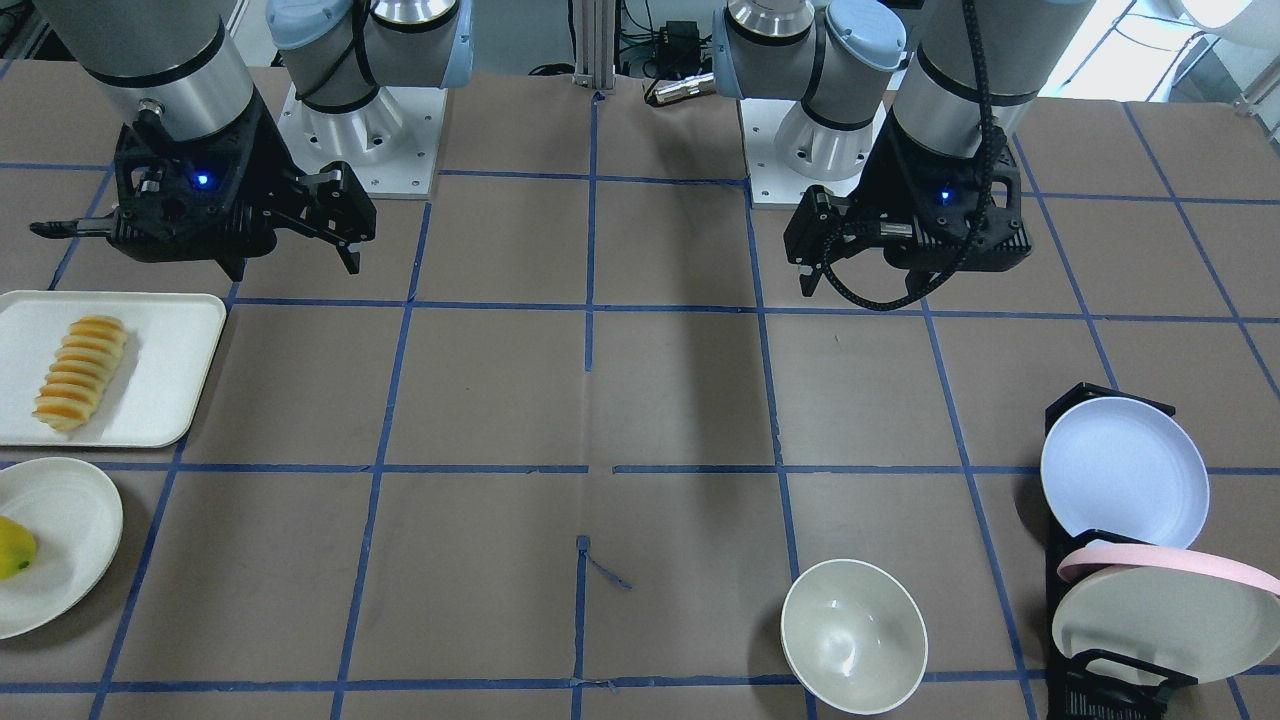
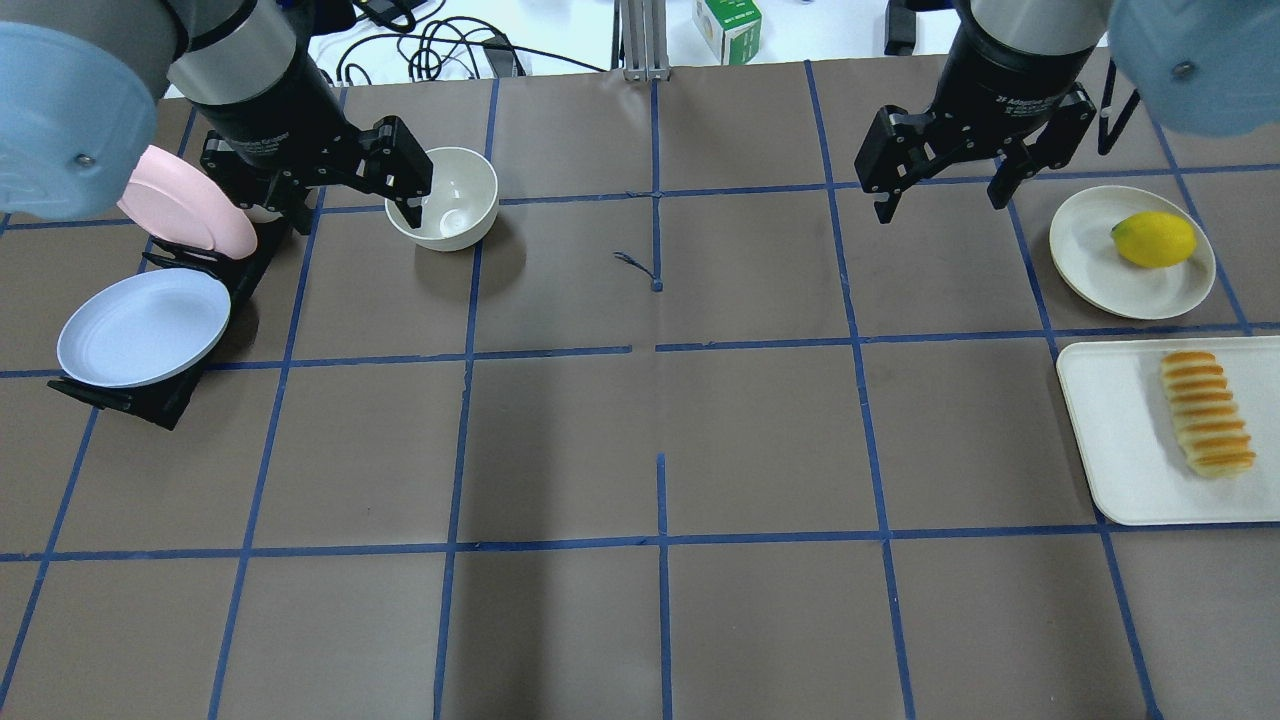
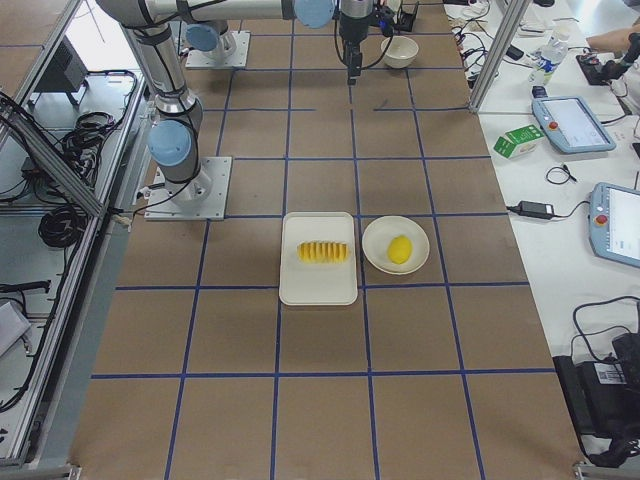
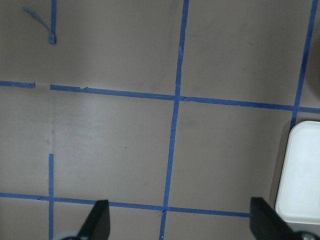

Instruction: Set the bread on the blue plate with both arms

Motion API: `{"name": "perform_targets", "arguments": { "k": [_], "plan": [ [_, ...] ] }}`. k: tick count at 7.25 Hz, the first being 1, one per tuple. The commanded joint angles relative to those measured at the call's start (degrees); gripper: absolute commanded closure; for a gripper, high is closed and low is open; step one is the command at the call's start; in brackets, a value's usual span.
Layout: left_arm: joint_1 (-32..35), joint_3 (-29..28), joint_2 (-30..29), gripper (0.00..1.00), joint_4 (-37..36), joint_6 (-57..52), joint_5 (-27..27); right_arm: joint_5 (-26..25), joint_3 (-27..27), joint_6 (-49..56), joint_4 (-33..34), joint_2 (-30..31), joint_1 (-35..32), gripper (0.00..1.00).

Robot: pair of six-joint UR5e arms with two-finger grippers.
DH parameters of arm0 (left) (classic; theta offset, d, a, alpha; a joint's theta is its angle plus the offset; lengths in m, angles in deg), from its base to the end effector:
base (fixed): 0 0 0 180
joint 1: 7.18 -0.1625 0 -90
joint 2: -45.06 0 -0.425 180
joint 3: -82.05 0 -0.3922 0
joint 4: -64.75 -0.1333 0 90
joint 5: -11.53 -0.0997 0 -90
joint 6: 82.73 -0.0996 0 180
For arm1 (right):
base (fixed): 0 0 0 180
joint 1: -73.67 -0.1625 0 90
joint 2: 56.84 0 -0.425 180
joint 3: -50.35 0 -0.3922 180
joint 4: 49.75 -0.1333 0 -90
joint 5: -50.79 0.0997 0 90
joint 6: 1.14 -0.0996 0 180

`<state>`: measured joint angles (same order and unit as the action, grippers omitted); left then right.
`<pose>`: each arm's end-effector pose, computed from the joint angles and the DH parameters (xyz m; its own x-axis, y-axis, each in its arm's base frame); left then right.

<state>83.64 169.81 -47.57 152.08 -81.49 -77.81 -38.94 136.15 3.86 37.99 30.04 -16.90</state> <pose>-0.1418 -0.5133 0.4888 -0.9999 -0.0069 0.0124 -0.0073 0.9992 -0.0395 0.1389 -0.5115 0.4926 -0.9953 -0.0969 -0.0065 -0.0971 0.9951 0.0201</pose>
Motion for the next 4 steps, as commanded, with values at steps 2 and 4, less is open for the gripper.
{"name": "perform_targets", "arguments": {
  "k": [2,4],
  "plan": [
    [-0.03,0.04,0.00,0.00,-0.14,-0.18,0.05,0.00,0.07,0.00,-0.02,0.04,0.05,0.00],
    [-0.20,0.04,-0.09,0.00,-0.14,-0.27,0.05,-0.96,0.24,1.13,-0.81,0.30,0.57,0.00]
  ]
}}
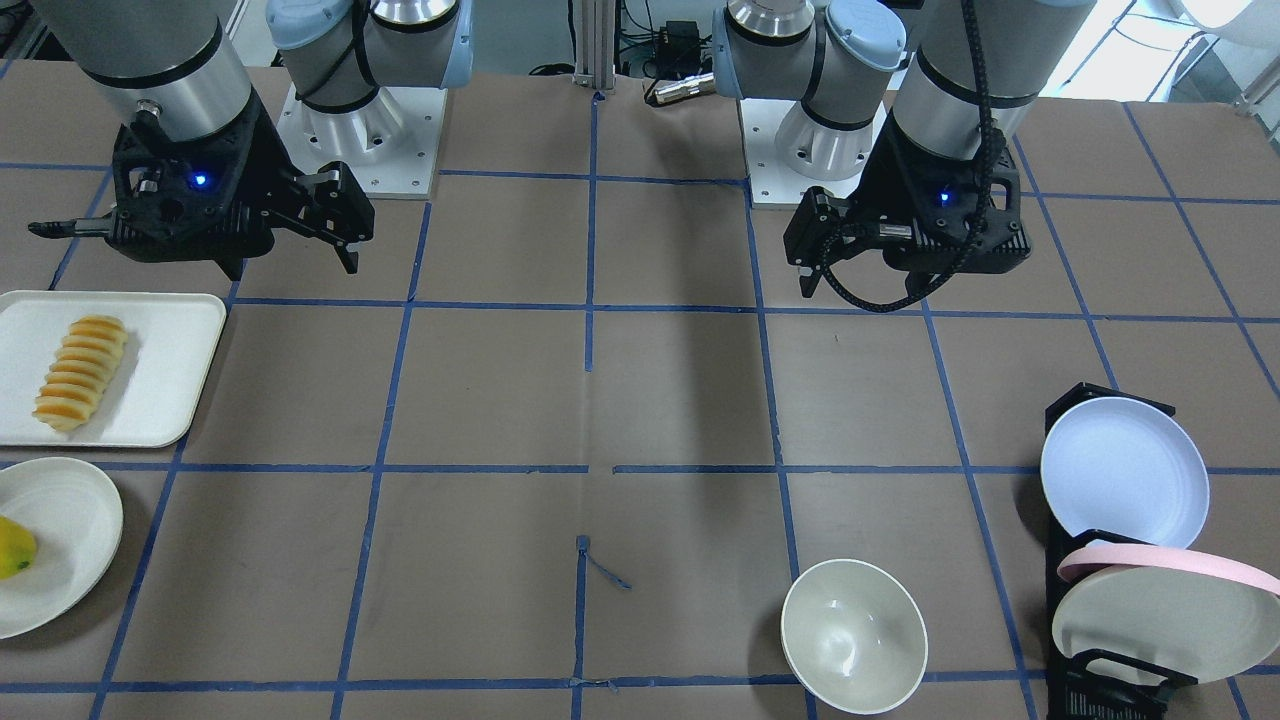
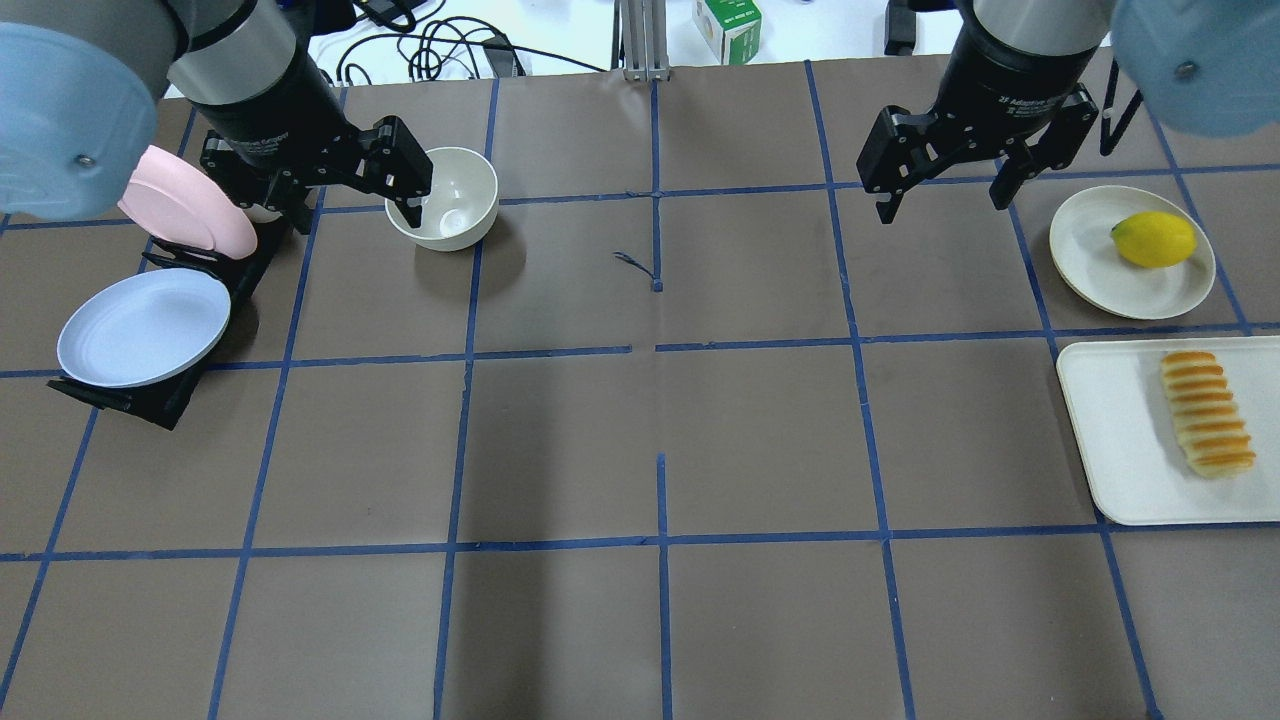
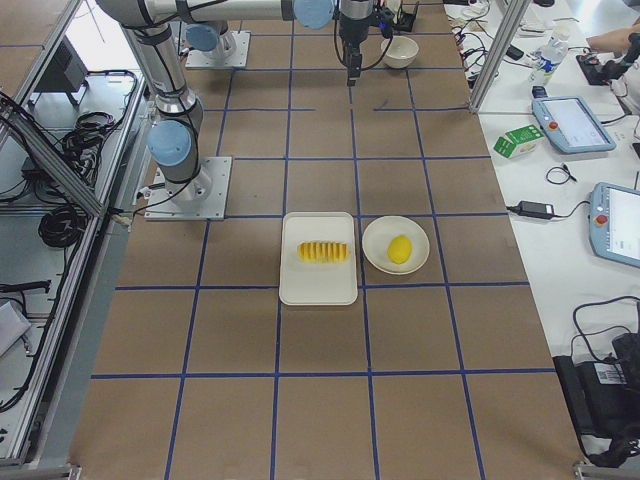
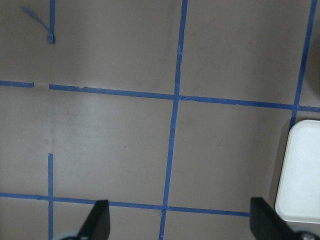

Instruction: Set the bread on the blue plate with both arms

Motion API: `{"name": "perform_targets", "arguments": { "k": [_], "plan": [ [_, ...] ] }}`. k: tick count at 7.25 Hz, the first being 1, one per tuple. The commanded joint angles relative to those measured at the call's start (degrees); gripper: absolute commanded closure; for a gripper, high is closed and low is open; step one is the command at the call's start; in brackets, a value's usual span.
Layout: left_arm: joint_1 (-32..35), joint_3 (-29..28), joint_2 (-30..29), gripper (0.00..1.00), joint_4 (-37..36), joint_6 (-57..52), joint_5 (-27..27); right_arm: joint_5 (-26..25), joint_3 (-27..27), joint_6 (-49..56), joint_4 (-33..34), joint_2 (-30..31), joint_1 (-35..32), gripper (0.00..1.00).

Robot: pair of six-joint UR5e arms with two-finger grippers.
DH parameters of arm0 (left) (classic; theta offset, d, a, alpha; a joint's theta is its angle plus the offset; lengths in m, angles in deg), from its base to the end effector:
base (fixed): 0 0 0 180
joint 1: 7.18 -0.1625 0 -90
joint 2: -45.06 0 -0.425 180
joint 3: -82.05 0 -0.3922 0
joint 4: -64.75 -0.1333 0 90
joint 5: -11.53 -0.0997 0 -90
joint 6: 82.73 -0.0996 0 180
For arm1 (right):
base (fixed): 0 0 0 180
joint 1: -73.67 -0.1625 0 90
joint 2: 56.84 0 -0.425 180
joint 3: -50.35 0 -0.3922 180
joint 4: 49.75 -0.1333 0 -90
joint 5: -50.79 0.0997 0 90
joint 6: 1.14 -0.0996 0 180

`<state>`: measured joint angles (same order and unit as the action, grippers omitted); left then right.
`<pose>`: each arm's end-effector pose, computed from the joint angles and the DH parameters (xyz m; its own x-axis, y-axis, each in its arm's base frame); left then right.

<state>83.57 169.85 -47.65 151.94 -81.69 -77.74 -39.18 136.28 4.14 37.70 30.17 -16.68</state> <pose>-0.1413 -0.5141 0.4880 -0.9999 -0.0045 0.0135 -0.0051 0.9992 -0.0399 0.1365 -0.5106 0.4922 -0.9952 -0.0981 -0.0029 -0.0981 0.9948 0.0255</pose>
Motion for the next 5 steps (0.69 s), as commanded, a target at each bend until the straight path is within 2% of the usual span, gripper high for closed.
{"name": "perform_targets", "arguments": {
  "k": [1,5],
  "plan": [
    [-0.14,0.00,0.07,0.00,-0.01,0.10,0.15,-0.47,0.64,0.17,-0.61,0.70,0.61,0.00],
    [-0.66,-0.26,0.16,0.00,0.08,-0.34,-0.02,-0.47,2.66,0.78,-0.44,1.14,3.16,0.00]
  ]
}}
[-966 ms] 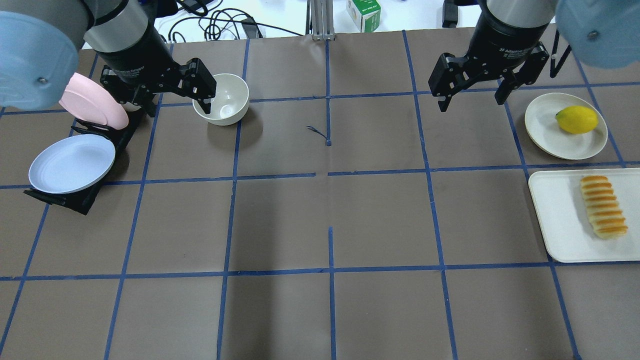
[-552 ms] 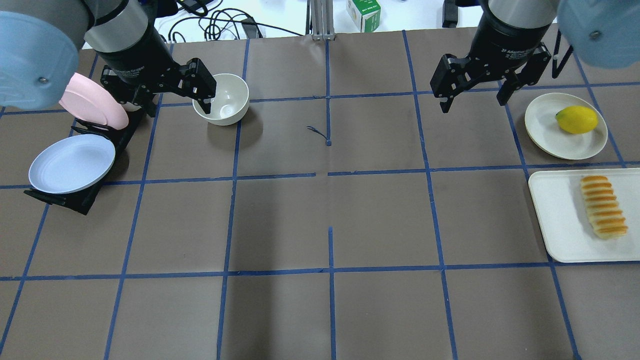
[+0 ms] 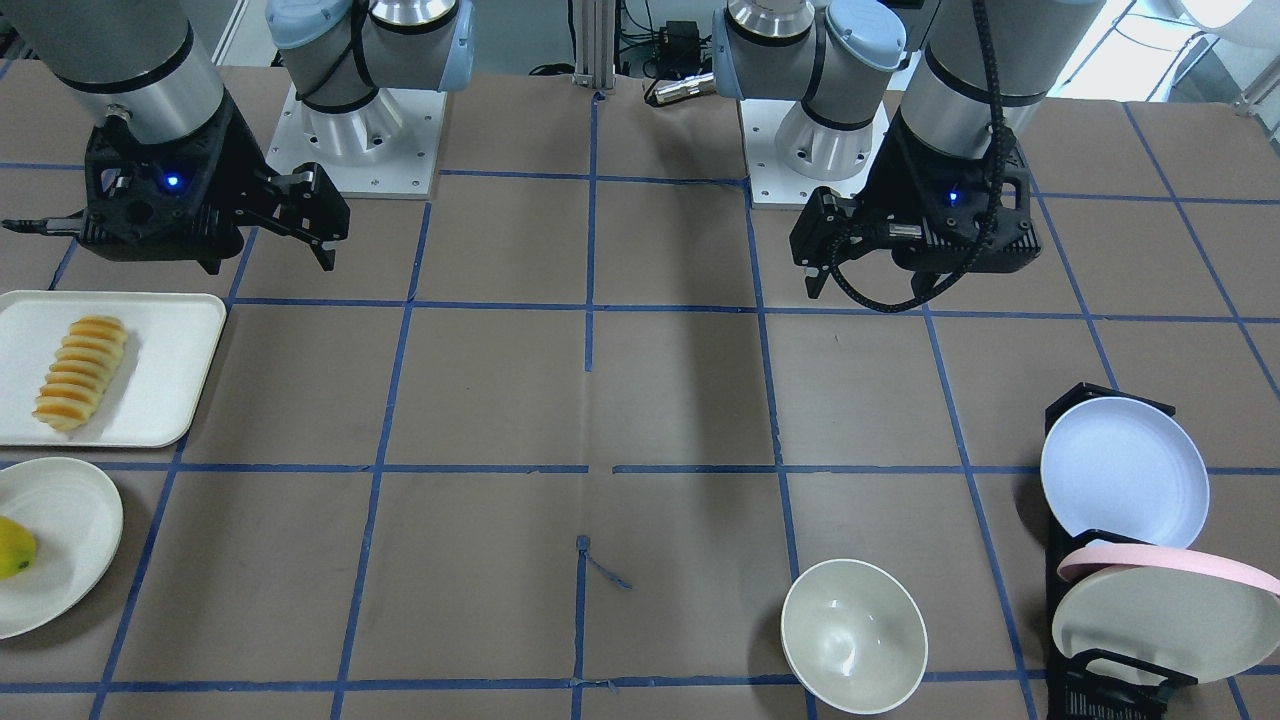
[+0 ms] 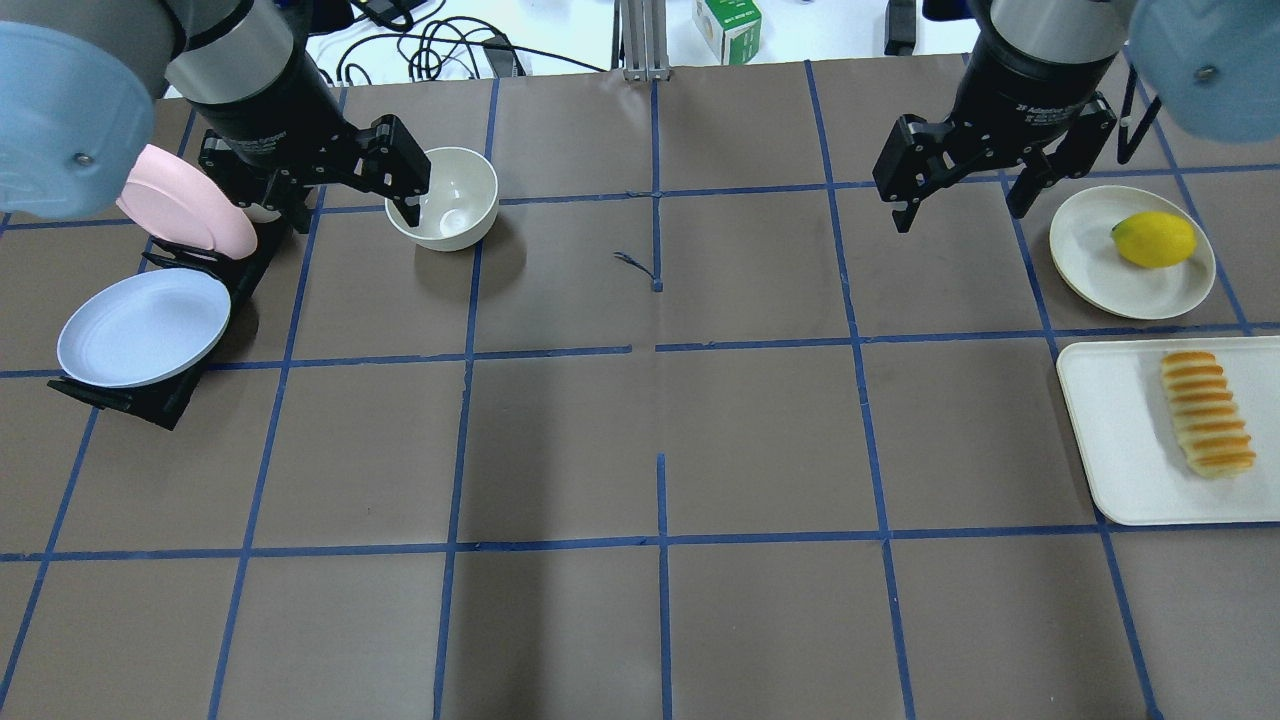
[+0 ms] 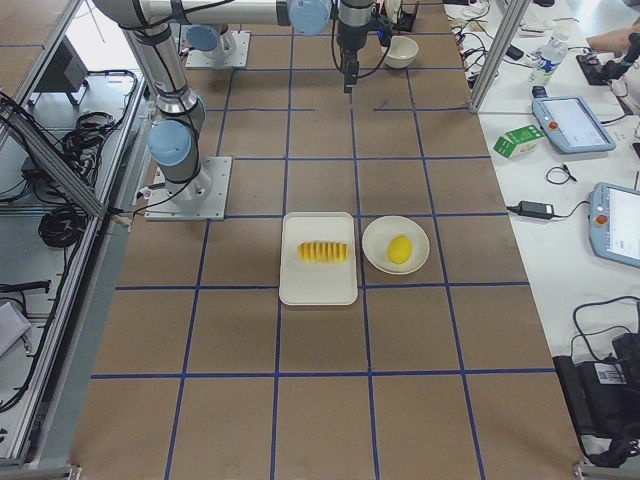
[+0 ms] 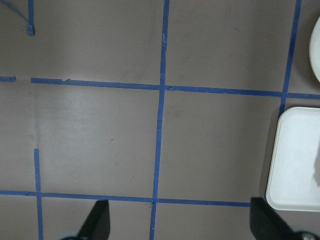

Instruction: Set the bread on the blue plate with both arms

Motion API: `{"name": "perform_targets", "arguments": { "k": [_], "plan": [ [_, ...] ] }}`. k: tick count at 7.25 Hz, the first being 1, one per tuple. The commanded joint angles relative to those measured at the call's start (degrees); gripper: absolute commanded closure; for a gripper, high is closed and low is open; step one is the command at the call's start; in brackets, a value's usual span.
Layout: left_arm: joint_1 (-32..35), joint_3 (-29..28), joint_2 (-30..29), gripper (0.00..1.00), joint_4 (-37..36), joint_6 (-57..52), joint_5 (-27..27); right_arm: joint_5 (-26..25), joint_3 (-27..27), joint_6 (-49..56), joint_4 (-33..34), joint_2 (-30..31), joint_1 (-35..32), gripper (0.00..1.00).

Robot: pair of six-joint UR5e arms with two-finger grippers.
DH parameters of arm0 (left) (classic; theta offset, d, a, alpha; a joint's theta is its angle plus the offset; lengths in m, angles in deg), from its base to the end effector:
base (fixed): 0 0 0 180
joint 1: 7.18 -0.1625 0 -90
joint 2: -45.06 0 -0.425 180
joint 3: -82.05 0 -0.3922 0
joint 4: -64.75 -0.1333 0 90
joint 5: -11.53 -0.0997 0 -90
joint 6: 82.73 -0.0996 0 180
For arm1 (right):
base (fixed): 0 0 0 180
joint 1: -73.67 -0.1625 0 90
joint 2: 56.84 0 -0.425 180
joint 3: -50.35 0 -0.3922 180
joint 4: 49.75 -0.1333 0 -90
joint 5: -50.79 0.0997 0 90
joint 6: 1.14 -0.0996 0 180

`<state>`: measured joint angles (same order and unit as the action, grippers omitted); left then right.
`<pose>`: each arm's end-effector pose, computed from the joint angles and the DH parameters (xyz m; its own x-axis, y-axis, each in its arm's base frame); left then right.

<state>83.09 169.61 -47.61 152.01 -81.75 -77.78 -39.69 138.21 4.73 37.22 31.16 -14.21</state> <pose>-0.1369 -0.5153 0.4903 -0.9998 -0.0118 0.0128 -0.0124 0.9990 -0.0436 0.1138 -0.5061 0.4837 -0.9978 -0.0657 0.0032 -0.0654 0.9966 0.0510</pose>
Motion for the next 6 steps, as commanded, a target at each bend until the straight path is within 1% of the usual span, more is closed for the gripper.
{"name": "perform_targets", "arguments": {
  "k": [1,6],
  "plan": [
    [-0.27,-0.02,0.47,0.00,0.01,-0.36,-0.24,0.14,0.91,0.19,0.13,0.59,0.70,0.00],
    [-0.18,0.24,0.47,0.00,0.01,-0.89,-0.16,0.14,1.00,0.01,0.14,0.68,0.70,0.00]
  ]
}}
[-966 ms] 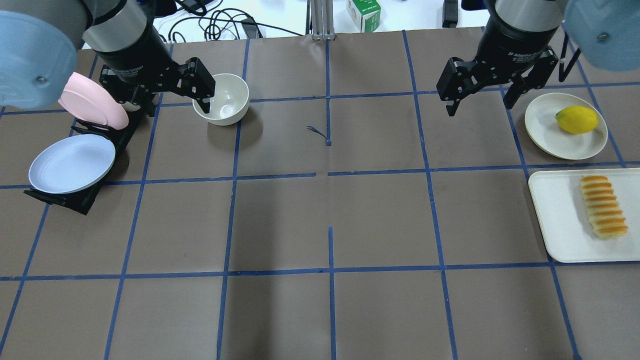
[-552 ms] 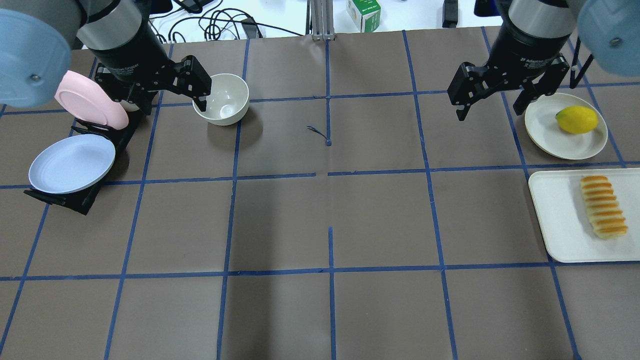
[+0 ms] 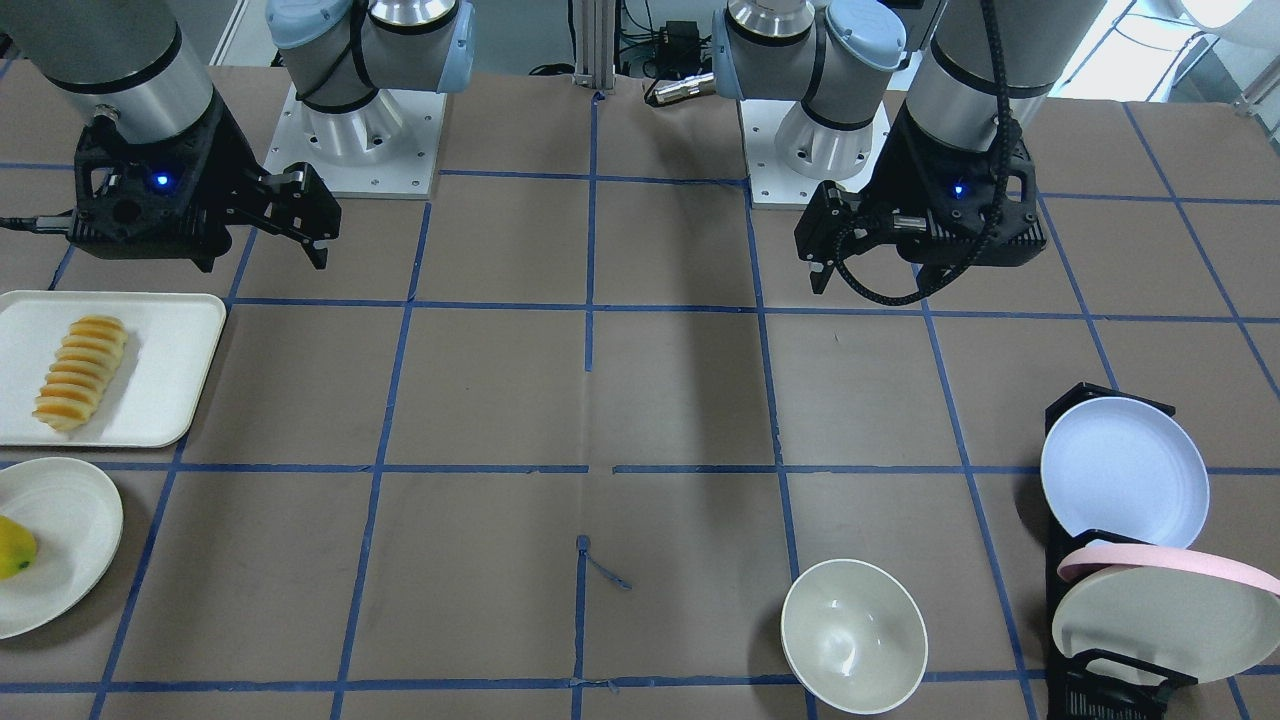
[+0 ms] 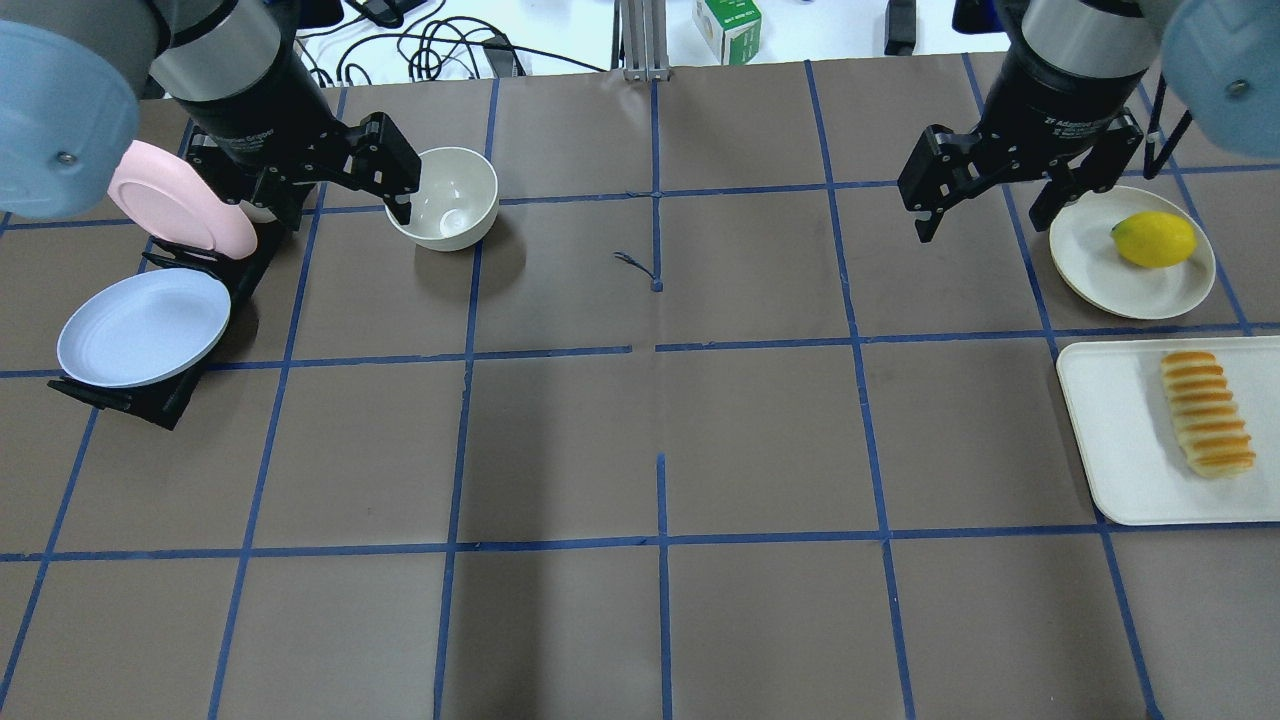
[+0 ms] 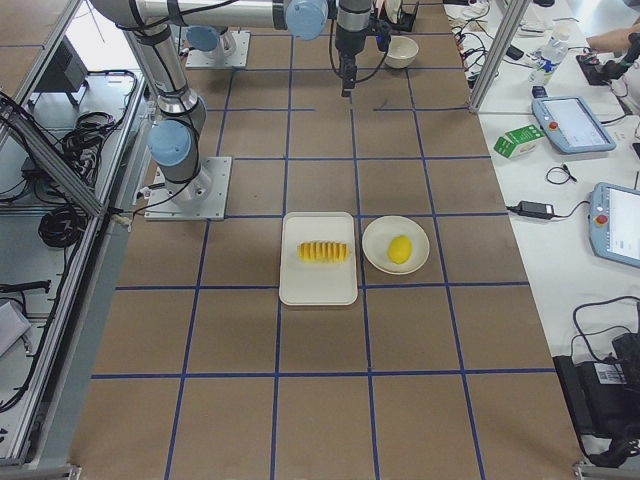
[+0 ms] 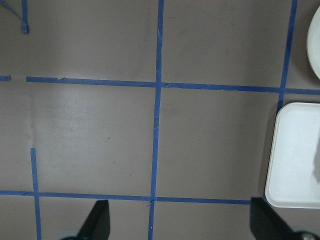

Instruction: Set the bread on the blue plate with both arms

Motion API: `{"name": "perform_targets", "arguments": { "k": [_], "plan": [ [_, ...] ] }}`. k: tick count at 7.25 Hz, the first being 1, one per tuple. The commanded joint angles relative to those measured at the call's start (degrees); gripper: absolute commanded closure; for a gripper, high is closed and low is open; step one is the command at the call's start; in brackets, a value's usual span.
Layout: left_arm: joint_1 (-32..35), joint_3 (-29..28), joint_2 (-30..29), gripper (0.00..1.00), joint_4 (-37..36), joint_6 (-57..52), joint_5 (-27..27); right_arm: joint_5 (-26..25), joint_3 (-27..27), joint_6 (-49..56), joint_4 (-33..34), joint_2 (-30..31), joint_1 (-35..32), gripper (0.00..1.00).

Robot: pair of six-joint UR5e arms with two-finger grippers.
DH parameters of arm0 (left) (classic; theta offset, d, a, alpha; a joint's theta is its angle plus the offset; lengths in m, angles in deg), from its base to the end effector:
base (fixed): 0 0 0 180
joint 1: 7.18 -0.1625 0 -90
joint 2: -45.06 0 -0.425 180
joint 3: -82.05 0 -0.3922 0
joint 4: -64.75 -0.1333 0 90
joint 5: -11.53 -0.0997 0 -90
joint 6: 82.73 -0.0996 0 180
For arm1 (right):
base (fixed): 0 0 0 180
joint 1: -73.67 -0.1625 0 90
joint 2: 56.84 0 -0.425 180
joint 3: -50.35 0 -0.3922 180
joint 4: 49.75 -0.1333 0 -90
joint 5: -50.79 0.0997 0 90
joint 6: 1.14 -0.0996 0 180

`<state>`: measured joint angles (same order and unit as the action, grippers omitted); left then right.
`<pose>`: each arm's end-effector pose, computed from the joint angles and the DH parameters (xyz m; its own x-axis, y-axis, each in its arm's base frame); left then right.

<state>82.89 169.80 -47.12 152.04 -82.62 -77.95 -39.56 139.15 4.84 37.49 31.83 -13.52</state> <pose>-0.1348 -0.5126 0.4930 -1.0000 -0.0003 0.0092 -0.0007 0.9988 -0.0485 0.1082 -0.5025 0.4820 -0.9985 -0.0555 0.0008 -0.0554 0.9972 0.0508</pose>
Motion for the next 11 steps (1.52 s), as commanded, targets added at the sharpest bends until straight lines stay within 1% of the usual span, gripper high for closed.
{"name": "perform_targets", "arguments": {
  "k": [1,2,3,4,6,7,9,11],
  "plan": [
    [0.01,0.05,-0.19,0.00,-0.01,-0.03,-0.08,0.00,0.06,-0.44,-0.14,0.00,0.00,0.00],
    [-0.08,0.05,-0.71,0.00,-0.01,-0.03,-1.30,0.44,0.06,-0.53,-0.14,0.00,0.00,0.00],
    [-1.21,0.14,-0.63,0.00,0.08,-0.03,-1.31,0.44,0.24,-0.71,-0.14,0.00,0.00,0.00],
    [-5.74,-0.12,-0.63,0.00,0.08,1.36,-1.31,-0.08,0.32,-0.19,0.03,0.00,0.09,0.00],
    [-18.39,0.14,-1.33,0.00,0.34,0.33,-0.78,0.35,0.41,-0.71,-0.14,0.09,0.09,0.00],
    [-23.23,-0.30,-2.64,0.00,-0.01,0.50,-0.95,0.35,0.41,-0.71,-0.23,0.09,0.09,0.00],
    [-28.88,-0.65,-6.41,0.00,-3.07,0.07,-1.22,0.27,0.41,-0.71,-0.23,0.09,0.09,0.00],
    [-36.16,-1.45,-13.60,0.00,-7.37,-4.31,-1.13,0.26,1.02,0.25,0.03,0.00,1.66,0.00]
  ]
}}
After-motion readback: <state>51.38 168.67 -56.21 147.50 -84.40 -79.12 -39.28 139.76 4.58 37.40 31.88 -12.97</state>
